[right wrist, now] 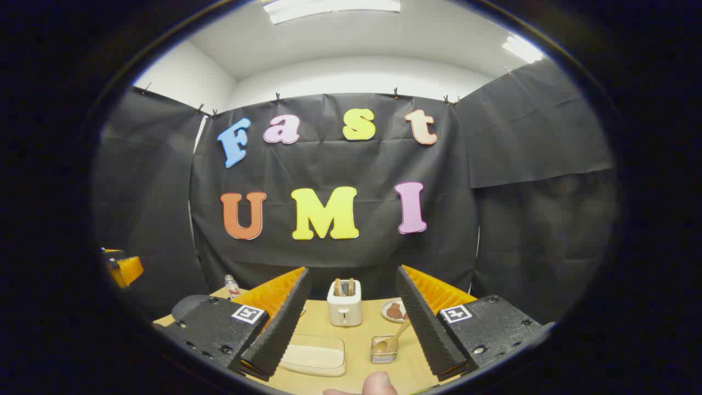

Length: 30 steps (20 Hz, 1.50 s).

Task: Close the left gripper, press the button to open the rice cooker; take a wooden spoon from the chopstick holder with the right hand, scoop a spoonful of rice and pour it into the rice cooker, then put the wooden spoon back into the chopstick holder.

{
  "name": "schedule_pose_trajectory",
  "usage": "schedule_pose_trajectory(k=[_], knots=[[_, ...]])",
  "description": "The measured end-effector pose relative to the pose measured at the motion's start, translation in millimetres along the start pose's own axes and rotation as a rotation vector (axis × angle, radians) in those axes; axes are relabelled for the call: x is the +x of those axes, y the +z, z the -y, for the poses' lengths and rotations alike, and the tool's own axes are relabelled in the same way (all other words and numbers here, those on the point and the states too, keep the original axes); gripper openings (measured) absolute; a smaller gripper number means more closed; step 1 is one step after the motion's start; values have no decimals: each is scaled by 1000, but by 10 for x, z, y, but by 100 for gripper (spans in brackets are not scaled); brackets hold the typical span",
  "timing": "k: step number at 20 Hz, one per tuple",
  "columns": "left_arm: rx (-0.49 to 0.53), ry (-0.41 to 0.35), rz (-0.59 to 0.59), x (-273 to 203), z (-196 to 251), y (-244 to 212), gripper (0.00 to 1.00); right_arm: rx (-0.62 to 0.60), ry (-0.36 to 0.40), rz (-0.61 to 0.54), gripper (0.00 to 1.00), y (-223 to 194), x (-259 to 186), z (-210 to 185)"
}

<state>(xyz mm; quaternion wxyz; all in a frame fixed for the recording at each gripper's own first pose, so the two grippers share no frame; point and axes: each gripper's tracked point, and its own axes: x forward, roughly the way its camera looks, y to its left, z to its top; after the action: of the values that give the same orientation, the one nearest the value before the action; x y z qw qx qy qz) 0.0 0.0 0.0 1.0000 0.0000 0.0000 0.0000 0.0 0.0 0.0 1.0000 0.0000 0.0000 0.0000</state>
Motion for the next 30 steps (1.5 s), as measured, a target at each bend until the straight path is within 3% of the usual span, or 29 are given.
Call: schedule_pose_trajectory(k=[17,30], knots=[[5,-1,-36,42,35,-97,94,-18,-33,3,100,61,29,239],[3,4,-136,188,2,-310,94,0,15,-18,100,-11,247,184]])
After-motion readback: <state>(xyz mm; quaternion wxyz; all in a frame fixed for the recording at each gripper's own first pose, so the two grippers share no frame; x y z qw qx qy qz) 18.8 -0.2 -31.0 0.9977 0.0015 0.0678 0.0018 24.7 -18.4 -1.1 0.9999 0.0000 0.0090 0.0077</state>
